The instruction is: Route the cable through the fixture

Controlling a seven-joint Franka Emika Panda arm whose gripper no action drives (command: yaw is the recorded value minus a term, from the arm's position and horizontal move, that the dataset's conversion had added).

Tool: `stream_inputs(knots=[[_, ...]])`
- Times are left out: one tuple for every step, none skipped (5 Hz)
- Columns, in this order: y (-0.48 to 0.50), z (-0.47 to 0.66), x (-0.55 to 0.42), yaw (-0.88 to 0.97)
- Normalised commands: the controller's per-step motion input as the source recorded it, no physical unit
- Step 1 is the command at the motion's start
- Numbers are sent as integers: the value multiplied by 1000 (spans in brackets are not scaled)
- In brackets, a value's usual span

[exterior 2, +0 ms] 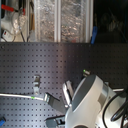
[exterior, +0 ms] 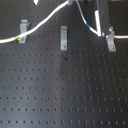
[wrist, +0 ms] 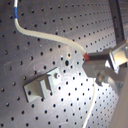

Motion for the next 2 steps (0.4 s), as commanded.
stream_inputs(knots=[[83,-1,-40,0],[-12,53,-26,874]])
